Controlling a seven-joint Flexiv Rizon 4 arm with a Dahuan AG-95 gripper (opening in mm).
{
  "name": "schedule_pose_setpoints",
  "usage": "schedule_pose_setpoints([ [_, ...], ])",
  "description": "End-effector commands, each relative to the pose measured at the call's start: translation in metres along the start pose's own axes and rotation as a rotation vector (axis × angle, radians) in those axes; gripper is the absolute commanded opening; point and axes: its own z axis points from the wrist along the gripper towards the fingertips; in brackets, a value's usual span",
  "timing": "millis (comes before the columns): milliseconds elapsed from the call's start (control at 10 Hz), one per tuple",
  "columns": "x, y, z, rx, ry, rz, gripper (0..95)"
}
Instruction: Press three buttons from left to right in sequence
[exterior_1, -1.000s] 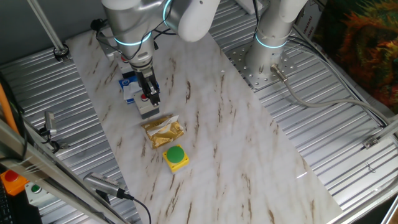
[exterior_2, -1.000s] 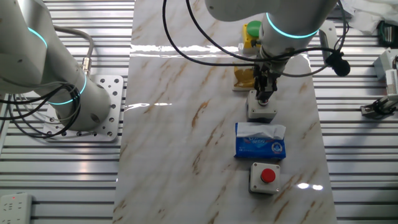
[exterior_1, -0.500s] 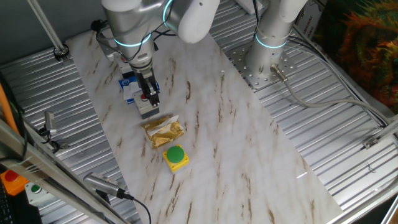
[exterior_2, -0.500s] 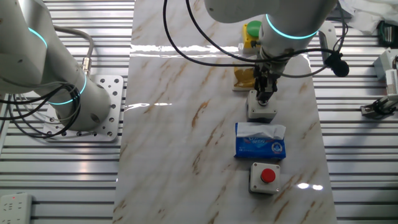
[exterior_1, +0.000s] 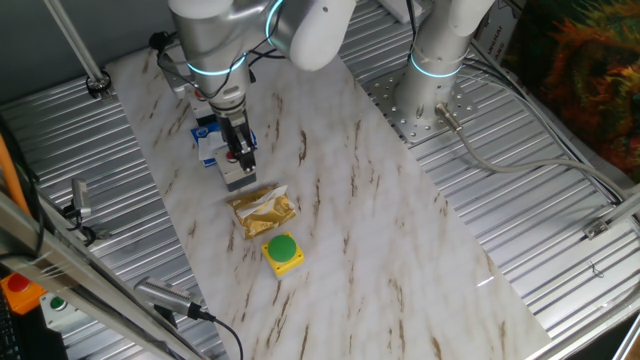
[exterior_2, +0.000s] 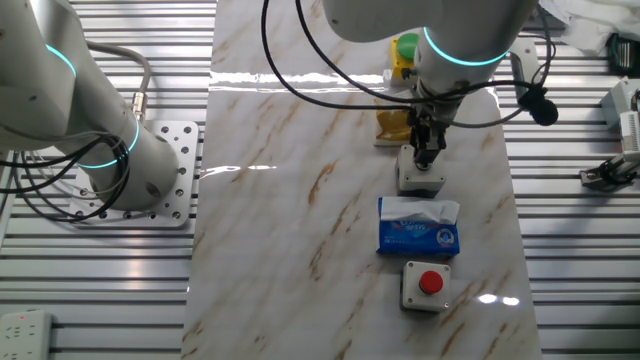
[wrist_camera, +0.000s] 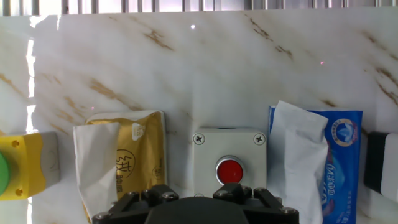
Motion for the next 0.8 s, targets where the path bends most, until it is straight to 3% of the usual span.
schedule_pose_setpoints([
  [100,-0.0015,0.0002,-0.0009,-0.011,-0.001,-0.005,57.0],
  [800,-0.0037,-0.0001,0.0016,-0.005,-0.013,0.023,57.0],
])
